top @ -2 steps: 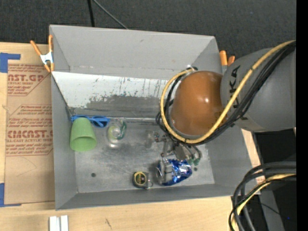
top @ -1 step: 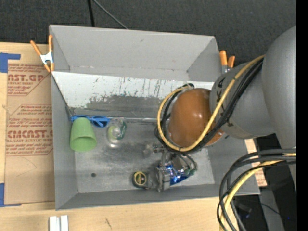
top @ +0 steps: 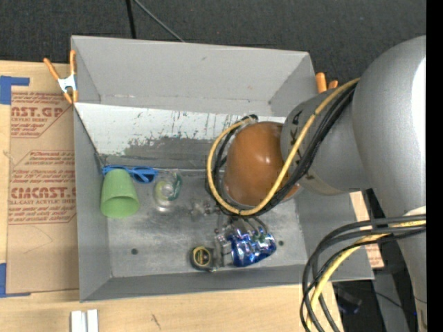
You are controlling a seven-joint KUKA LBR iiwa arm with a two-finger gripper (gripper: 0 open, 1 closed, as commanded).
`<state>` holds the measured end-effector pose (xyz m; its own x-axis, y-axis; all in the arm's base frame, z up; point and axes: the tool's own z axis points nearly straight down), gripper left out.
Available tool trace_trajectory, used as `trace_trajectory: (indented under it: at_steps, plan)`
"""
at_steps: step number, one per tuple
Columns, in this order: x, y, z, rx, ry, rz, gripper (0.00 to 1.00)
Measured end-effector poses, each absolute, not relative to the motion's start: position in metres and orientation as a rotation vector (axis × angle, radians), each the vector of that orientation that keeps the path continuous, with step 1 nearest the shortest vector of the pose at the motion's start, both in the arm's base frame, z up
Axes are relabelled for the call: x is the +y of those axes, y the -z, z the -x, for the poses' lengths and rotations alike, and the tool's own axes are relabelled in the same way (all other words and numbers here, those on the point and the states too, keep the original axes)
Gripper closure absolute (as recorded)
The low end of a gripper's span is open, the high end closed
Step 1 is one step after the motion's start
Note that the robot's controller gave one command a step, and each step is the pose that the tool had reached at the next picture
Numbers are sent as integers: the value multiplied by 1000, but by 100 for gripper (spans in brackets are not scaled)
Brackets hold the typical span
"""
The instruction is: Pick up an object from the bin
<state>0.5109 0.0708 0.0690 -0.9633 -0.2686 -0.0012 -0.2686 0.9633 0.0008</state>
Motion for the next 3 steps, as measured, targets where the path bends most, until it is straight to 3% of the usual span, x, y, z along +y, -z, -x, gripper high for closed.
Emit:
trace_trajectory:
  at_steps: [1, 2, 3]
  plan:
    - [53, -70, -487, 3026, 0, 819, 0]
    - [69, -70, -482, 2852, -2, 1302, 0]
    - [75, -70, -481, 2375, -3, 2052, 0]
